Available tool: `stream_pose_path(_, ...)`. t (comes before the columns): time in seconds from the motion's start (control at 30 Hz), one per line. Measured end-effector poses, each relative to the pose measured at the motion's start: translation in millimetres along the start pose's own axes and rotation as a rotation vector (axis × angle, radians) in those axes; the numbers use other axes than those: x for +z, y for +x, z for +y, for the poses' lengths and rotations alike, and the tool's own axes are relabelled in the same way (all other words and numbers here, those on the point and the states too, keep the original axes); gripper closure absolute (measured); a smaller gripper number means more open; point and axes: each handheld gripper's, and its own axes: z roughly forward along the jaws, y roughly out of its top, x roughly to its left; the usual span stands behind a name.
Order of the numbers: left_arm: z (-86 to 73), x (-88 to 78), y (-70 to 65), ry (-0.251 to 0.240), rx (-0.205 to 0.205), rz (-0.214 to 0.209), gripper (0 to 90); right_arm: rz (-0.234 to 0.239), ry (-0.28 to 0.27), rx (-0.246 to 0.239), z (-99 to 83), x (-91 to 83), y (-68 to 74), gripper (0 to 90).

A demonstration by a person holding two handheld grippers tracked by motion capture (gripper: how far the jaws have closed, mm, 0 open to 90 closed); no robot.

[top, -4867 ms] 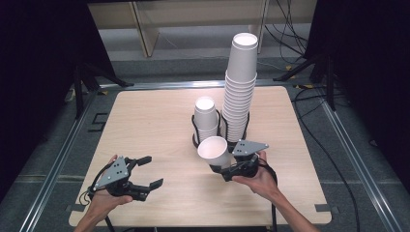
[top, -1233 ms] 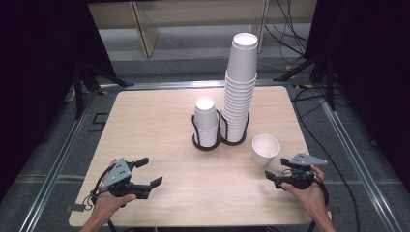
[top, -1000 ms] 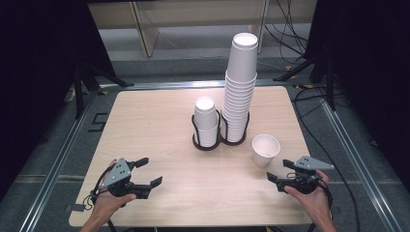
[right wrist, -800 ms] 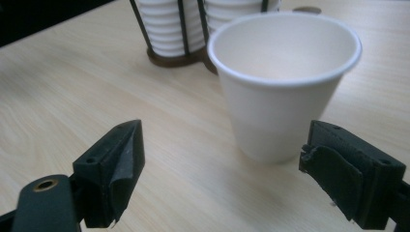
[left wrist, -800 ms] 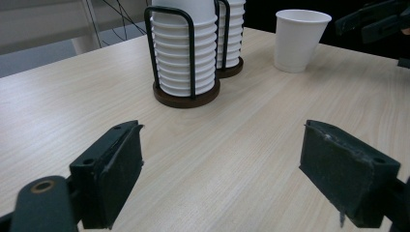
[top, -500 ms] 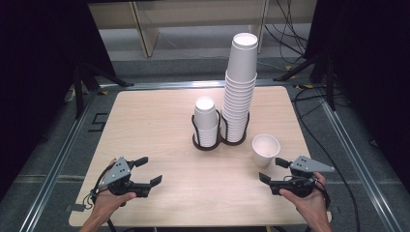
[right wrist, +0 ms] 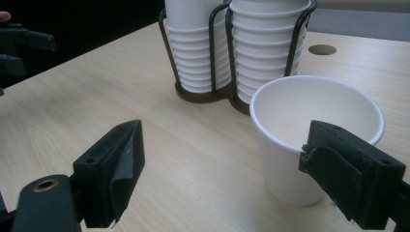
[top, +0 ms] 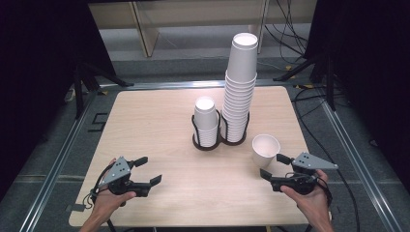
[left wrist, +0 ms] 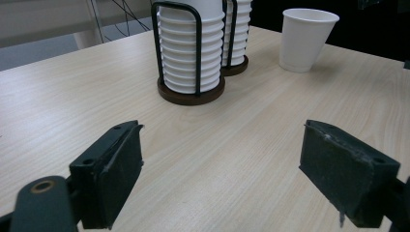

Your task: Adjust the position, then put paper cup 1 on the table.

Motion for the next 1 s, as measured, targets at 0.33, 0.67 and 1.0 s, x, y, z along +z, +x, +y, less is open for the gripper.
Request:
stream_pose_path(0.33,-1.4,-1.6,1.7,0.004,0.004,0.008,14.9,0.003,-0.026,-0.017,13.1,0.7,-3.4,15.2)
stream_pose_path(0.67,-2.2,-1.6,0.5,0.009,0.003,0.003,14.9,0.012,-0.044,-0.032,38.2,3.4,-3.1,15.3)
stream_pose_path(1.0,-2.7,1.6,1.8,-0.007,-0.004,-0.008,14.9,0.018,-0.082,-0.039,77.3,6.9,-6.6,15.1)
